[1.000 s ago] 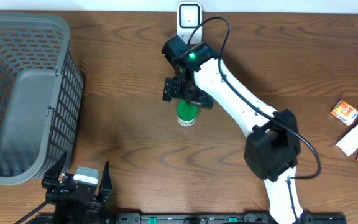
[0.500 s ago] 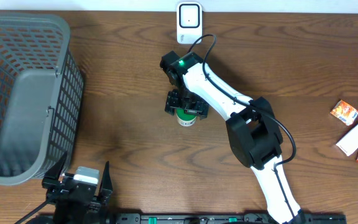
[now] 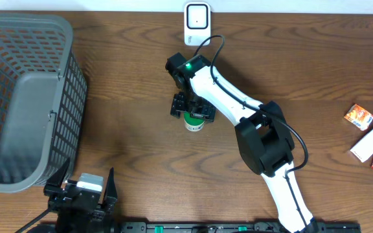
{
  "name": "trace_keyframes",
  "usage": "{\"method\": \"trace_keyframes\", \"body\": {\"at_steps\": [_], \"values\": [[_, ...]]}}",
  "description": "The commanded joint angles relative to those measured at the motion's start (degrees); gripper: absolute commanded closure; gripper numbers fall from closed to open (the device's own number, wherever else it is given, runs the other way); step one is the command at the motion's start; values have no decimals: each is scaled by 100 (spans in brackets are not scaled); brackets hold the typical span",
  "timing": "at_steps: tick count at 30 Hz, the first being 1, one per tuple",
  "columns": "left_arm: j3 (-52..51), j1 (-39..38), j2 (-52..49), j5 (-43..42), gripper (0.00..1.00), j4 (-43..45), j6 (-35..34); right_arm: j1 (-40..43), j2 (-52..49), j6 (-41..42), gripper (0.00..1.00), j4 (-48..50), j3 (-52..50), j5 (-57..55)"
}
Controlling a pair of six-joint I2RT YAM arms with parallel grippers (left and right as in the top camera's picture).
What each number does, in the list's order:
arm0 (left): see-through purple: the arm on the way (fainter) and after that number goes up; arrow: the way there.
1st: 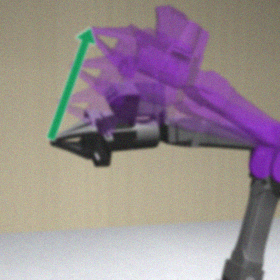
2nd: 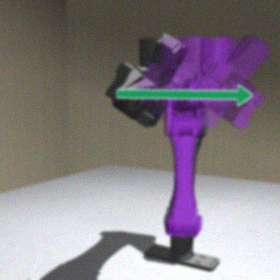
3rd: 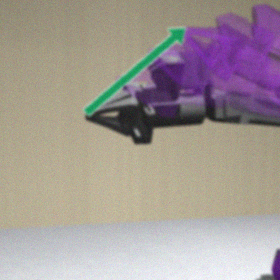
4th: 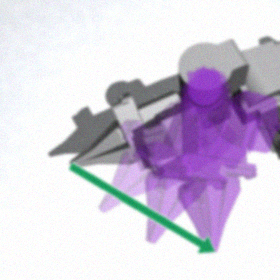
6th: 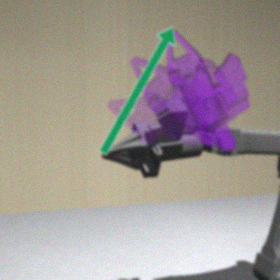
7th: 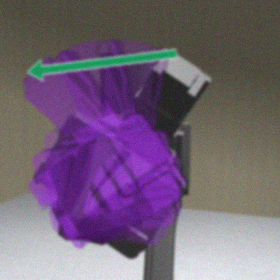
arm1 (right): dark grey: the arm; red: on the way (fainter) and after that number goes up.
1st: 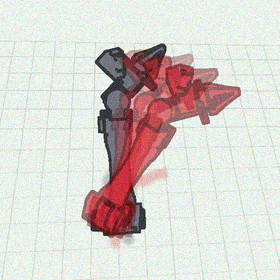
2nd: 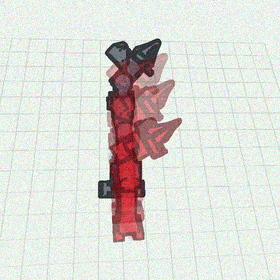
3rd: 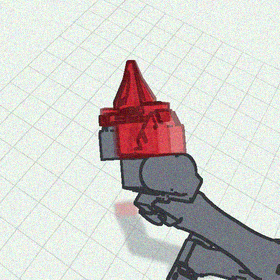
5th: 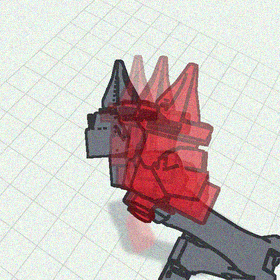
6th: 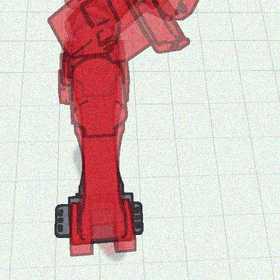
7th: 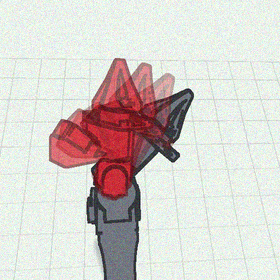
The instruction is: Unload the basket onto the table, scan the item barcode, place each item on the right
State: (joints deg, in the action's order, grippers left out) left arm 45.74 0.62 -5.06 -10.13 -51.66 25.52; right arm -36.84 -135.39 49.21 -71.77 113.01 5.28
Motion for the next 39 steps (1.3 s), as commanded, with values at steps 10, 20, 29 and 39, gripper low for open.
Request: {"method": "trace_keyframes", "body": {"at_steps": [10, 20, 29, 39], "values": [[22, -13, 35, 28, 13, -17, -28, -72, 26, 605, 34, 149, -326, 46], [22, -13, 35, 28, 13, -15, -28, -57, 26, -1749, 16, 271, -326, -192], [22, -13, 35, 28, 13, -15, -28, -105, 28, -3237, 1, -26, -315, -1141], [22, -13, 35, 31, 13, -15, -28, -98, 28, -1934, 1, -1276, 713, -393]]}}
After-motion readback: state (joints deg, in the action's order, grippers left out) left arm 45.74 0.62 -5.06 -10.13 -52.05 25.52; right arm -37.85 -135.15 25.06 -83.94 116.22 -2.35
